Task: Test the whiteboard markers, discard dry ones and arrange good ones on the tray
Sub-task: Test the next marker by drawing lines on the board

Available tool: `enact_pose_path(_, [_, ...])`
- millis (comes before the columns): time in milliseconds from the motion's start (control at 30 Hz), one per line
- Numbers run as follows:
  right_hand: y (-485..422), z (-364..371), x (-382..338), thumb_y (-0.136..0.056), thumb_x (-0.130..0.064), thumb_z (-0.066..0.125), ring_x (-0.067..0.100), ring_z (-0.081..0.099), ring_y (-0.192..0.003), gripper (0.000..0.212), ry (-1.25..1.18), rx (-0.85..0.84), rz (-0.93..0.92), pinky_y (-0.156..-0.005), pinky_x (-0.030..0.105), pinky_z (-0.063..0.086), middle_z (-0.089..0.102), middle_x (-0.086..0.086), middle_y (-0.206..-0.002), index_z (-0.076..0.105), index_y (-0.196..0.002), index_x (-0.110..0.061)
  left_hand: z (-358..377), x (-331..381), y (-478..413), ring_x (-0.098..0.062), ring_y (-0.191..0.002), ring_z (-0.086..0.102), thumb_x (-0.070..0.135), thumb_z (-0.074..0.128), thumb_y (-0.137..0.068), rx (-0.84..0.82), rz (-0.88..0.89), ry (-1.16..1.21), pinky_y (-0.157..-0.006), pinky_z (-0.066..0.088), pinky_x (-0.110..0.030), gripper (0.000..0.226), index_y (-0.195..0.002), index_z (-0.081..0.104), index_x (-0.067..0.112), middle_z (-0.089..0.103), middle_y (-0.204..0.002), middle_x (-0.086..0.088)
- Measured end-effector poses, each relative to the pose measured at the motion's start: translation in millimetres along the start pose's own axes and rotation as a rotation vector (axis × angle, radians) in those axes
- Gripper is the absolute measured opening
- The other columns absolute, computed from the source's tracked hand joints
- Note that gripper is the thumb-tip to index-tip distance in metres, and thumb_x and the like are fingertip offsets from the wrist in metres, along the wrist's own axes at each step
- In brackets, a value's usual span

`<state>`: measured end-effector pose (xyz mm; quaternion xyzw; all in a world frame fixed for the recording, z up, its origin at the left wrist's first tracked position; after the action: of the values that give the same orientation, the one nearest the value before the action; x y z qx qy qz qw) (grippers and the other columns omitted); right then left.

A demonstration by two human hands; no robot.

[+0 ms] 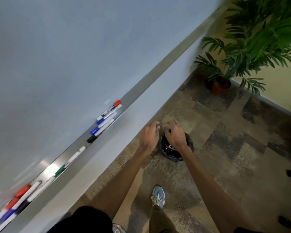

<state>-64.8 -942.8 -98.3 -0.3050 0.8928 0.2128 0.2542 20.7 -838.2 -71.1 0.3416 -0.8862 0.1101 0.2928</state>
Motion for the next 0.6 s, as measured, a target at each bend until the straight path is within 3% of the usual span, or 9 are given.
enact_pose_path(133, [32, 18, -64, -0.101, -0.03, 0.048, 0.027, 0.063, -0.101, 0.028, -0.045, 0.014, -0.105, -0.086, 0.038, 0.051, 0.065, 0.009, -0.117, 0.064, -0.117, -0.012, -58, -35, 35, -0.026, -0.075, 0.065, 0.023, 0.047, -0.1, 0.061, -0.068, -0.073, -0.063, 0.043, -0.031, 0.007, -0.102, 0.052, 0.018, 0.069, -0.087, -0.003])
enact_pose_path(400, [102, 70, -193, -0.1, -0.029, 0.054, 0.021, 0.067, -0.098, 0.025, -0.112, -0.039, -0.298, -0.091, 0.044, 0.054, 0.069, 0.006, -0.118, 0.062, -0.119, -0.015, -173, -121, 119, -0.024, -0.068, 0.065, 0.028, 0.046, -0.102, 0.248, -0.212, -0.121, -0.063, 0.052, -0.032, 0.016, -0.11, 0.055, 0.017, 0.068, -0.08, -0.007])
enact_pose_path(500, [129, 96, -236, -0.099, -0.027, 0.056, 0.022, 0.067, -0.102, 0.027, -0.111, -0.109, -0.344, -0.095, 0.037, 0.053, 0.068, 0.005, -0.119, 0.056, -0.125, -0.017, -207, -148, 158, -0.024, -0.059, 0.06, 0.03, 0.05, -0.1, 0.343, -0.246, -0.07, -0.061, 0.05, -0.032, 0.014, -0.107, 0.047, 0.018, 0.066, -0.072, -0.005])
enact_pose_path(600, [158, 125, -277, -0.099, -0.023, 0.057, 0.023, 0.065, -0.105, 0.03, -0.112, -0.188, -0.42, -0.095, 0.036, 0.051, 0.066, 0.005, -0.12, 0.052, -0.128, -0.018, -240, -177, 198, -0.029, -0.058, 0.059, 0.018, 0.051, -0.096, 0.453, -0.262, -0.097, -0.072, 0.045, -0.034, 0.013, -0.107, 0.045, 0.014, 0.066, -0.065, -0.003])
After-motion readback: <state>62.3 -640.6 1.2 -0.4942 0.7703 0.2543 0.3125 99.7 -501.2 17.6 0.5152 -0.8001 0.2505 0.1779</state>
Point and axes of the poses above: each hand's wrist, its own y-axis away from the middle knuckle, its own z-axis out of the palm, x = y × z, the point moved 5 cm from there along -y, towards the middle knuckle
